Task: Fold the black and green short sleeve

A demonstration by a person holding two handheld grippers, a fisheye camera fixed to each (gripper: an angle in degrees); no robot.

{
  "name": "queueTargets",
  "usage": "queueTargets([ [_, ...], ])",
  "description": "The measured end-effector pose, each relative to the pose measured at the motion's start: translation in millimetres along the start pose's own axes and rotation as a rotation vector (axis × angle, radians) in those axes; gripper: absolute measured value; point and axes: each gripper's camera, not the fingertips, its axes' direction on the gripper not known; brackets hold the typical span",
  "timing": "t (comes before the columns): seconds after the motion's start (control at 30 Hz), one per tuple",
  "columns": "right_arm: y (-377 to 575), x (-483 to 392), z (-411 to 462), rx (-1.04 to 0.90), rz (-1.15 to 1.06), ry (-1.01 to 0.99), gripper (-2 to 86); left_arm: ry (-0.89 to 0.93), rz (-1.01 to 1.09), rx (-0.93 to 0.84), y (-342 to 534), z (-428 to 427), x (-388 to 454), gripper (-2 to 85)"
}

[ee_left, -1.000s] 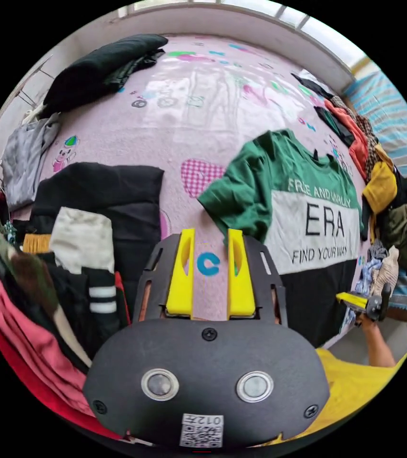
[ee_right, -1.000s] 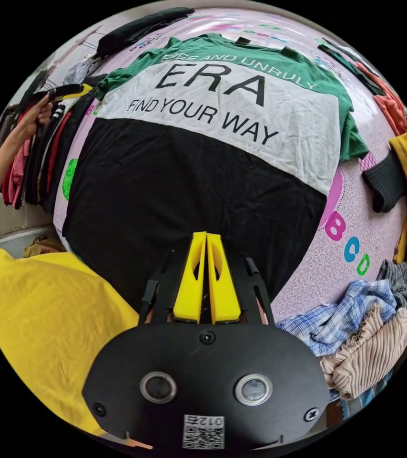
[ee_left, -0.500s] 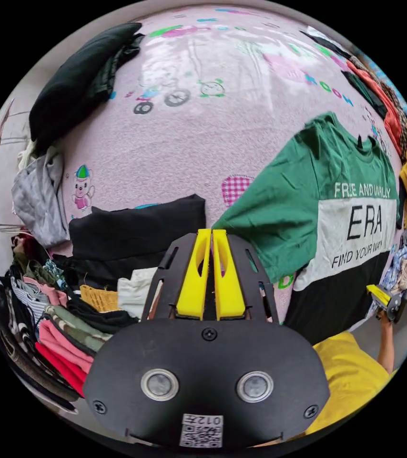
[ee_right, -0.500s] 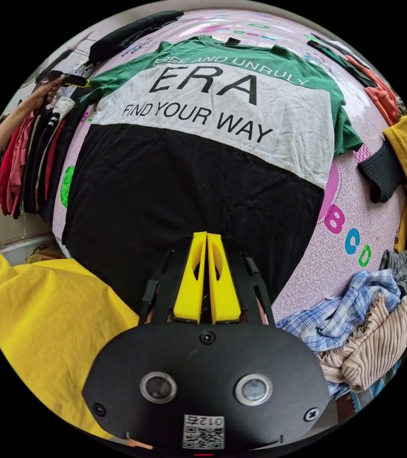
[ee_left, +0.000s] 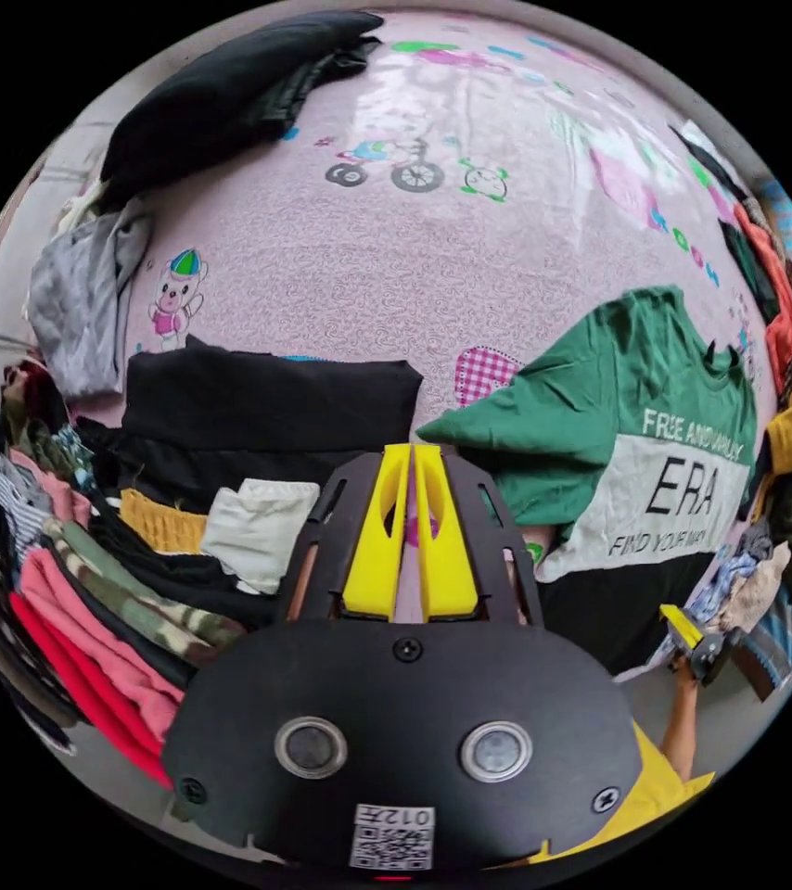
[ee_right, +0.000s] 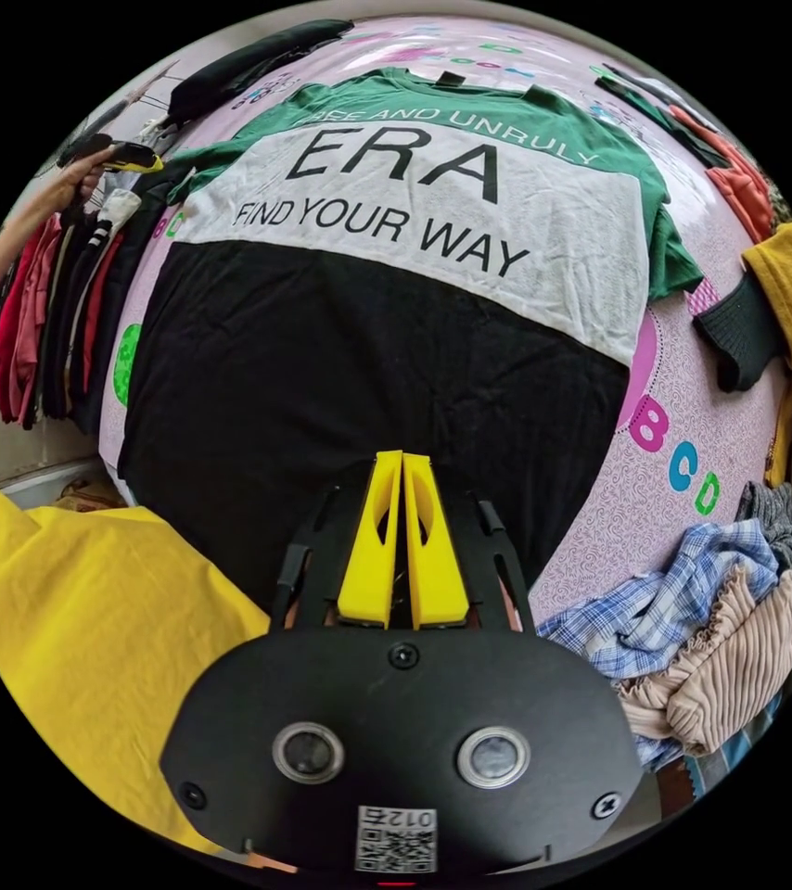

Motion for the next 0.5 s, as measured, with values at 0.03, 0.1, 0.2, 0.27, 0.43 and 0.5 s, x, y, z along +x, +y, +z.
queueTargets([
  [0.03, -1.5, 0.8, 6.9, 0.005, 0.002, 0.002, 0.2, 0.087, -0.054, 0.046, 14.1, -0.6, -13.1, 1.4],
  [0.1, -3.4, 2.4, 17.2, 0.013, 0.006, 0.001, 0.2, 0.257, -0.129, 0.089, 38.2, 7.7, -33.6, 2.8],
  [0.2, -7.7, 5.2, 34.2, 0.018, 0.016, -0.004, 0.3, 0.573, -0.242, 0.075, 72.7, 44.4, -62.6, 5.9],
  [0.27, -12.9, 4.8, 48.2, 0.01, 0.003, 0.005, 0.3, 0.673, -0.323, 0.097, 90.6, 65.7, -78.4, 7.3],
  [0.43, -24.9, 0.8, 76.1, -0.025, -0.037, 0.037, 0.2, 0.8, -0.397, 0.157, 93.0, 80.6, -96.1, 7.4],
  [0.5, -27.3, 0.1, 86.3, -0.027, -0.039, 0.044, 0.2, 0.781, -0.42, 0.149, 91.4, 85.0, -102.0, 5.8],
])
